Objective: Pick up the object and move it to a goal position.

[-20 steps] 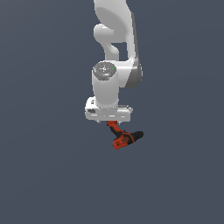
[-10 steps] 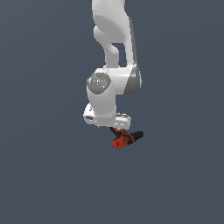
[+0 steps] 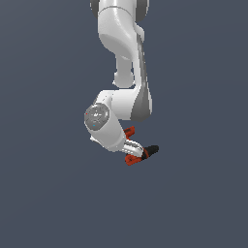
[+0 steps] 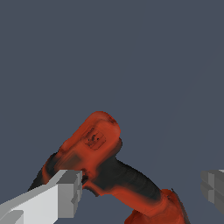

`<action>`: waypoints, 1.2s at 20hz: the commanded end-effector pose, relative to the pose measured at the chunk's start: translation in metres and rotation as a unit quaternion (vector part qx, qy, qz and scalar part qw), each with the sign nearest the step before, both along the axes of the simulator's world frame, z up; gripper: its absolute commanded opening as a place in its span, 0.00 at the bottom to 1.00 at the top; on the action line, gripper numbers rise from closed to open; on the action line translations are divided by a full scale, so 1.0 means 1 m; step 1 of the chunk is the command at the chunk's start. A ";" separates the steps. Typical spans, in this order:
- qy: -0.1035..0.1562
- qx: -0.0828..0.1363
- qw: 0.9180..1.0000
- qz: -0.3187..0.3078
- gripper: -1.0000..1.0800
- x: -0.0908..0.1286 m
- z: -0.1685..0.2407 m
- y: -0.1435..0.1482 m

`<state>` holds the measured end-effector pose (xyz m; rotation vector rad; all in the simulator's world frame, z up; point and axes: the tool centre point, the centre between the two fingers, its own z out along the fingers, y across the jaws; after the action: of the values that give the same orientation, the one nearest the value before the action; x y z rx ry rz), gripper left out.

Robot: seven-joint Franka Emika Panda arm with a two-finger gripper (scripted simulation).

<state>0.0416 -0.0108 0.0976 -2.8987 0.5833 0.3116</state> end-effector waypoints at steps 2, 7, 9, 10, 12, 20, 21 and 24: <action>0.024 0.021 0.999 -0.034 1.00 0.008 -0.009 0.002; 0.058 0.052 0.994 -0.080 1.00 0.019 -0.022 0.006; 0.072 0.064 0.991 -0.097 1.00 0.022 -0.026 0.008; 0.079 0.071 0.989 -0.105 1.00 0.024 -0.029 0.009; 0.093 0.084 0.985 -0.122 1.00 0.027 -0.033 0.010; 0.150 0.137 0.963 -0.180 1.00 0.035 -0.048 0.015; 0.157 0.143 0.959 -0.186 1.00 0.036 -0.049 0.015; 0.179 0.163 0.948 -0.205 1.00 0.037 -0.053 0.016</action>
<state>0.0782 0.0046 0.0464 -2.3785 1.0378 0.7642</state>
